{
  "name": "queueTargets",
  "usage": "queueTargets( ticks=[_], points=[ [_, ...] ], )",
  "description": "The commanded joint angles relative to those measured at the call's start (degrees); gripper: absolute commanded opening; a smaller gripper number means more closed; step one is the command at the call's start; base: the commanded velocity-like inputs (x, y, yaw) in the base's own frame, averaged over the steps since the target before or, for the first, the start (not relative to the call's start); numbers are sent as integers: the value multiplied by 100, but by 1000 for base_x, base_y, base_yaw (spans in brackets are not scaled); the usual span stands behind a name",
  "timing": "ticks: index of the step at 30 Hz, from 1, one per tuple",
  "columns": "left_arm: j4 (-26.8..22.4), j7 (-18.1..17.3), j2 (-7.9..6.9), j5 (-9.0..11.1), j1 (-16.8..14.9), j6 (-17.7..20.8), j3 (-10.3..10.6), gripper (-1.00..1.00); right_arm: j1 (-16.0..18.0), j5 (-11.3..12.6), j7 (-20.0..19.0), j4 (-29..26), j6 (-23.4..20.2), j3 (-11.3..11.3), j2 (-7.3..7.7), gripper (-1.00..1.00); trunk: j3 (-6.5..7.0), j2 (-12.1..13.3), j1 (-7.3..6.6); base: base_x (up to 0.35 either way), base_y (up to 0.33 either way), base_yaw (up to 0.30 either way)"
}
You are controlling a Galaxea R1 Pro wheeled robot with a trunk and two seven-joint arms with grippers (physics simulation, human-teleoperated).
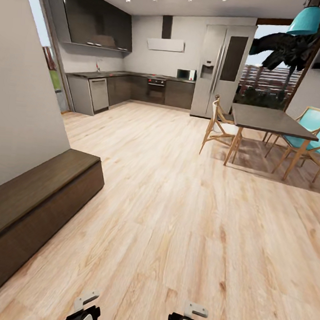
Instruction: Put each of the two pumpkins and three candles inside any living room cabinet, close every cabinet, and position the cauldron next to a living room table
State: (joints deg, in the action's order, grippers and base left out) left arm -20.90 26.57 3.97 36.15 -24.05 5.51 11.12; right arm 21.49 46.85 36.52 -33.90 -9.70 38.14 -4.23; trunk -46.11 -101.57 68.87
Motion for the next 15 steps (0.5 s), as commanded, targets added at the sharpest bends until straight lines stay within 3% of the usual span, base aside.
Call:
queueTargets(
  ticks=[1, 15],
  points=[
    [-10, 47, -3, 23, -3, 29, 48, 100, 4, 17, 40, -11, -32, 27, 5, 100, -8, -3, -1, 0, -156, 294],
    [-9, 49, -3, 24, -3, 29, 48, 100, 4, 16, 44, -11, -32, 25, 5, 100, -49, -3, -1, 0, -188, 294]
  ],
)
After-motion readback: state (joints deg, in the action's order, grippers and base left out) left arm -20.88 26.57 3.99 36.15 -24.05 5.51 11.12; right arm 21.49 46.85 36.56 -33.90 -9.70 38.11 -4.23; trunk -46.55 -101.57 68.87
